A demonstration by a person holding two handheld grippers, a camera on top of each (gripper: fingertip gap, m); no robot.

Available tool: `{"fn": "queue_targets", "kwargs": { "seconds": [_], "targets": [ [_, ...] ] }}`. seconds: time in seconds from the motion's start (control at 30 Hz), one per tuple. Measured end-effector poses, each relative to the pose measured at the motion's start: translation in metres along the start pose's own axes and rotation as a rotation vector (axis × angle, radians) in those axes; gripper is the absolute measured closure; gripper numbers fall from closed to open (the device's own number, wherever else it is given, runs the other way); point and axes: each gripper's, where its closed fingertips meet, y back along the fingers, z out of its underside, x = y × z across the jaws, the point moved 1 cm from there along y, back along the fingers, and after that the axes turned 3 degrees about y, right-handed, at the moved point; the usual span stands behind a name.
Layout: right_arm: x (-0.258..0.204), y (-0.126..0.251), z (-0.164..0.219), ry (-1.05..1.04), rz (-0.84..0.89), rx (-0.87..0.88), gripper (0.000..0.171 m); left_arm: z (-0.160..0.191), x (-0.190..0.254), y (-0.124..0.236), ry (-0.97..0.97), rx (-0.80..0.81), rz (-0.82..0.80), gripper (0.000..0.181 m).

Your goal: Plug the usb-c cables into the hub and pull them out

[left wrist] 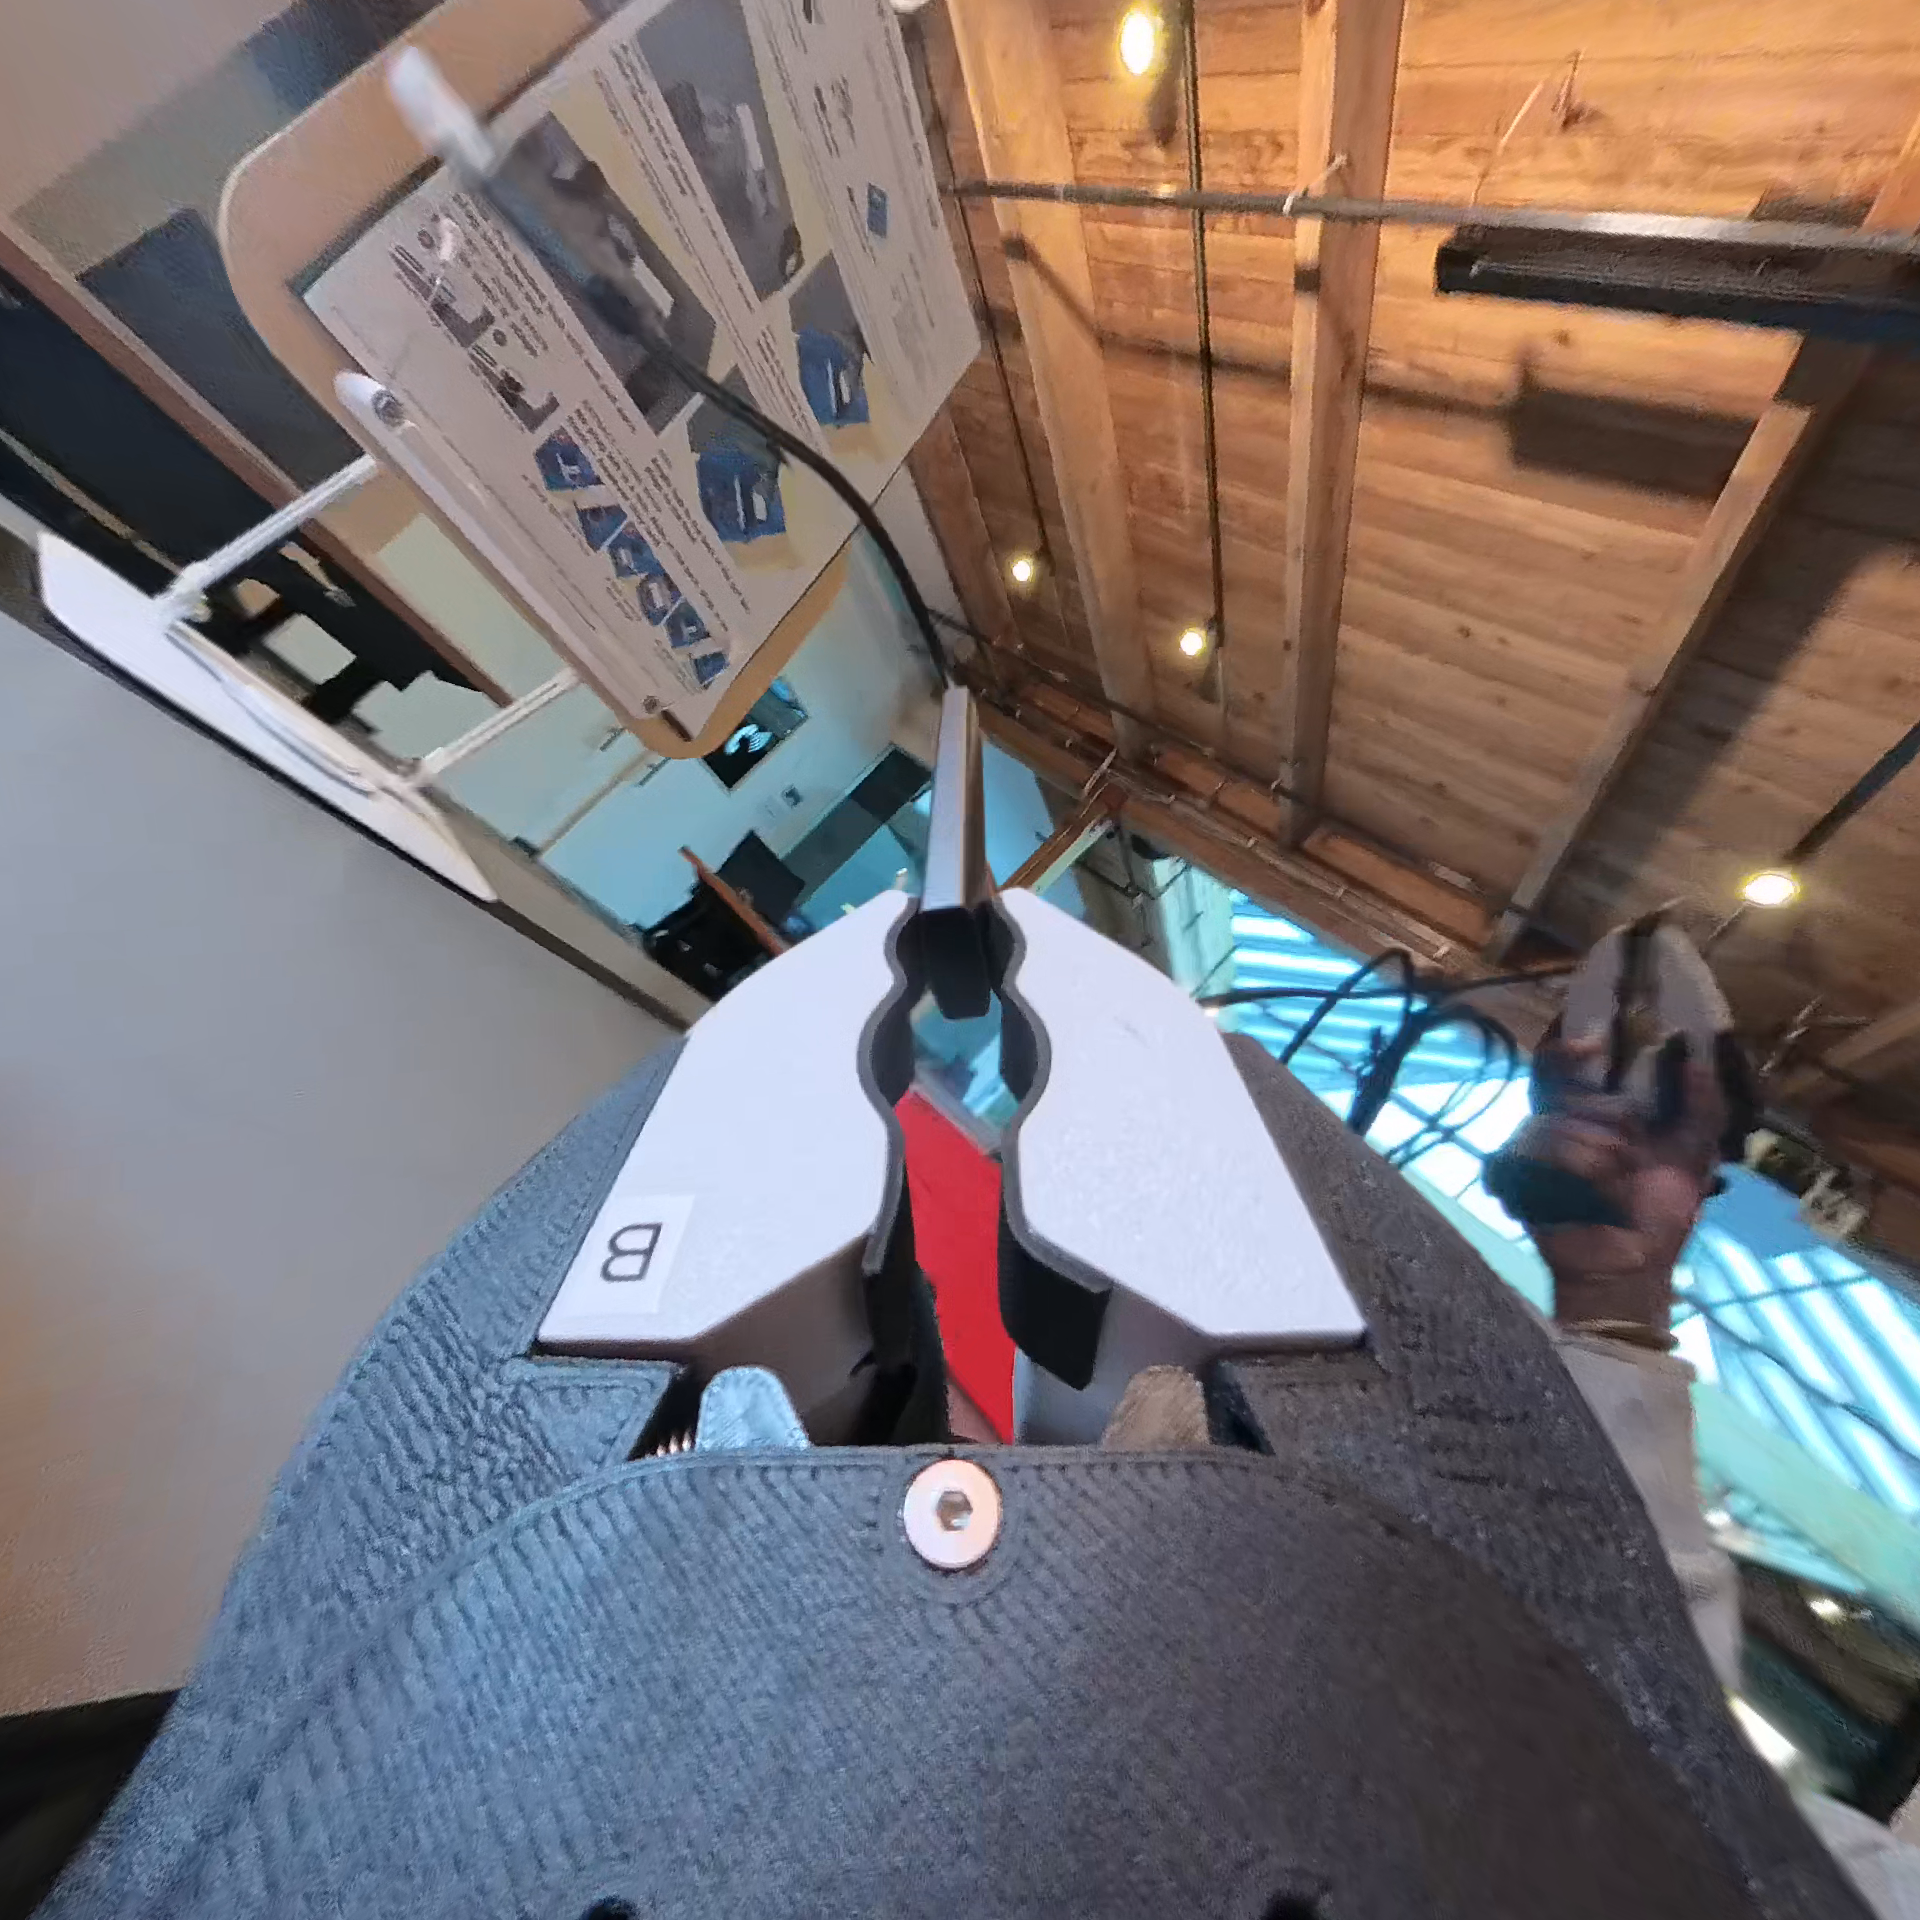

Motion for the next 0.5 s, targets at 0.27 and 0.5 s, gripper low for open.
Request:
{"fn": "queue_targets", "kwargs": {
  "seconds": [0.27, 0.5],
  "targets": [
    [0.049, 0.023, -0.081, 0.223, 0.249, 0.172, 0.164, -0.006, -0.005, 0.003, 0.056, 0.021, -0.004, 0.170],
    [0.071, 0.020, -0.095, 0.183, 0.291, 0.049, 0.164, -0.001, -0.001, 0.001, 0.066, -0.009, 0.030, 0.170]
  ]
}}
